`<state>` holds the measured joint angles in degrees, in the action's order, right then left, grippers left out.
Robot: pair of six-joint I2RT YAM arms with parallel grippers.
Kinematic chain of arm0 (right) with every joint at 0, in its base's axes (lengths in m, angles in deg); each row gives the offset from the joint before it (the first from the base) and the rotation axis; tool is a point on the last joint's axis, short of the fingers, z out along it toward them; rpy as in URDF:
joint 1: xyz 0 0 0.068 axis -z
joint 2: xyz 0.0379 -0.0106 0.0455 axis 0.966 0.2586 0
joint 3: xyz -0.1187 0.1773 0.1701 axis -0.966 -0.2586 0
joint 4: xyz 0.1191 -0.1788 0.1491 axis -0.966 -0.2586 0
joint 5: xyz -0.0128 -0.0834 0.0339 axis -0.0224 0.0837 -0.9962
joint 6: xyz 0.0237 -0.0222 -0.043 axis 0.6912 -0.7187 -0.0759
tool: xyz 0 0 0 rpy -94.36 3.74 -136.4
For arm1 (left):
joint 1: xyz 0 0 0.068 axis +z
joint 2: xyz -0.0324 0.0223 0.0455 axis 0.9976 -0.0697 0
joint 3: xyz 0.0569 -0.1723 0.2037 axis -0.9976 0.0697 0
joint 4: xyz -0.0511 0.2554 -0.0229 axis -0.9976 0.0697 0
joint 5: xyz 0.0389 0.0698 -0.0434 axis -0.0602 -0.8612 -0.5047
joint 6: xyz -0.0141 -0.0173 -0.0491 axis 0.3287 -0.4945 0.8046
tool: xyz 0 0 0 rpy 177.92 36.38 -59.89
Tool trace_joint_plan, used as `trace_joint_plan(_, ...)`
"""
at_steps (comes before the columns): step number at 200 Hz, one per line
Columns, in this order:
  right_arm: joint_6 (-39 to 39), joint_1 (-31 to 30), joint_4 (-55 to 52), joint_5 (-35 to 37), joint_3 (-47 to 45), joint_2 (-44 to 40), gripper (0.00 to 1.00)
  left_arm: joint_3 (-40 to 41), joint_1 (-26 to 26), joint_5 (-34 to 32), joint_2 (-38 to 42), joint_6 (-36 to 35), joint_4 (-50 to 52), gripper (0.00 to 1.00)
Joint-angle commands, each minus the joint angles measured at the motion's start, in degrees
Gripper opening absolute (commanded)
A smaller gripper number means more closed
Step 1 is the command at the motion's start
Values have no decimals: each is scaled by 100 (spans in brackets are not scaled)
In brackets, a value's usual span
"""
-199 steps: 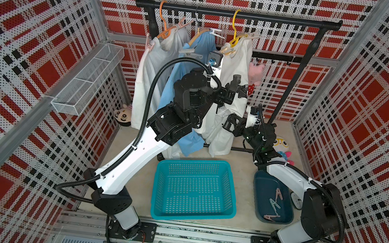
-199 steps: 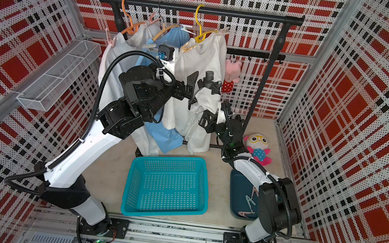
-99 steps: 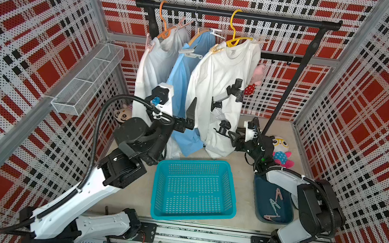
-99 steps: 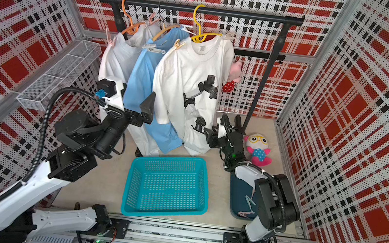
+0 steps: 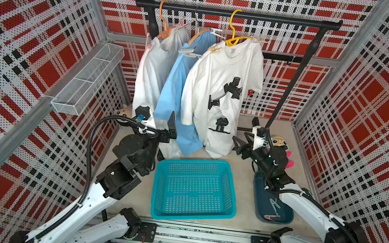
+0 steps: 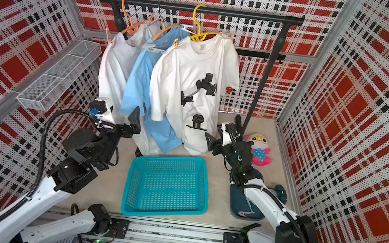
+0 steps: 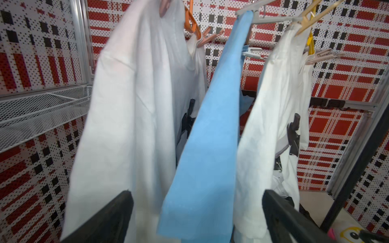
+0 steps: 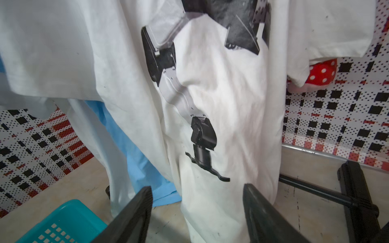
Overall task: Use clothespins to secure the t-shirt on both sides of the hanger
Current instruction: Hang the hanger on the clothesline, then reset both arms
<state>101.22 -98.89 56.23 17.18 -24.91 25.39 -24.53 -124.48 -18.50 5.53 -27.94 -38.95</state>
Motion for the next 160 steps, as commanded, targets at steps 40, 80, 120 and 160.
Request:
trace_joint_plan(40, -714, -28, 133, 2177, -732, -1702, 81, 1887, 629, -1412, 1419, 307, -1102, 98)
trace_joint_plan(80, -1338, -19, 978, 3948, -1686, -2483, 96, 3116, 1510, -1354, 1671, 1097, -1671, 98)
trace_joint_plan(120, -1535, 149, 1358, 4642, -2280, -2258, 100, 4019, 3021, -518, 1375, 1974, -2431, 98)
trace_joint_plan(160, -1270, 675, 2025, 4797, -2798, -1747, 100, 4175, 3970, -273, 764, 2313, -2547, 98)
